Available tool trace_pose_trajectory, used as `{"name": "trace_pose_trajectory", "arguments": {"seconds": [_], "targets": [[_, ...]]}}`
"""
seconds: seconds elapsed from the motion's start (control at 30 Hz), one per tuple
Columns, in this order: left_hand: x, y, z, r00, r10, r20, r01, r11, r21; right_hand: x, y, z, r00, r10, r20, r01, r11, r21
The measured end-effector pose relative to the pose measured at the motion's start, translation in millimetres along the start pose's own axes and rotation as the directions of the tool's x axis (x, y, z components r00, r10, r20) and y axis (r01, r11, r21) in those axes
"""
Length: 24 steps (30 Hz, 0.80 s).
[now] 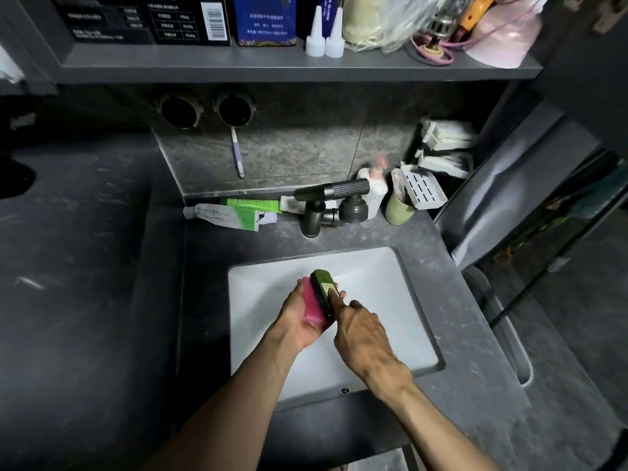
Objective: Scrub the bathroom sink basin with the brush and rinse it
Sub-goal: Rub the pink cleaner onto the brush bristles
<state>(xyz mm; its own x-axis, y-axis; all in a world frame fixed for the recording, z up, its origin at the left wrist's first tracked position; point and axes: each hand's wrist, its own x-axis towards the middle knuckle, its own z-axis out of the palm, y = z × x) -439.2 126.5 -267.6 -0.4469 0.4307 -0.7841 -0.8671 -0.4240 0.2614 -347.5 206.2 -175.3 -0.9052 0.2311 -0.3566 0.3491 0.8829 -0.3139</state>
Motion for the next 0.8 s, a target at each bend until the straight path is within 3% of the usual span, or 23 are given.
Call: {"name": "trace_pose_trajectory", "arguments": {"seconds": [0.2,0.43,0.6,0.8], "targets": [[-5.6,12.2,7.0,0.999,0.017,0.041,-0.018,0.999,0.036,-33.2,-5.8,-14.2,0.995,-0.090,0.052,0.091,0.995,-0.027],[-10.3,-20.9,13.4,0.993,-0.104,0.054,0.099,0.992,0.084,15.3,7.0,-7.1,0.997,0.075,-0.008,-0.075,0.996,-0.054],[-7.1,-8.3,12.4,0.999,-0.037,0.039,0.035,0.997,0.063,5.5,25.7,-27.8,0.992,0.081,-0.101,-0.086,0.995,-0.040],[-5.0,-4.9,22.7,0.998,-0.031,0.053,0.027,0.997,0.076,-21.8,5.4,-20.4,0.998,0.015,0.055,-0.011,0.998,-0.069]]}}
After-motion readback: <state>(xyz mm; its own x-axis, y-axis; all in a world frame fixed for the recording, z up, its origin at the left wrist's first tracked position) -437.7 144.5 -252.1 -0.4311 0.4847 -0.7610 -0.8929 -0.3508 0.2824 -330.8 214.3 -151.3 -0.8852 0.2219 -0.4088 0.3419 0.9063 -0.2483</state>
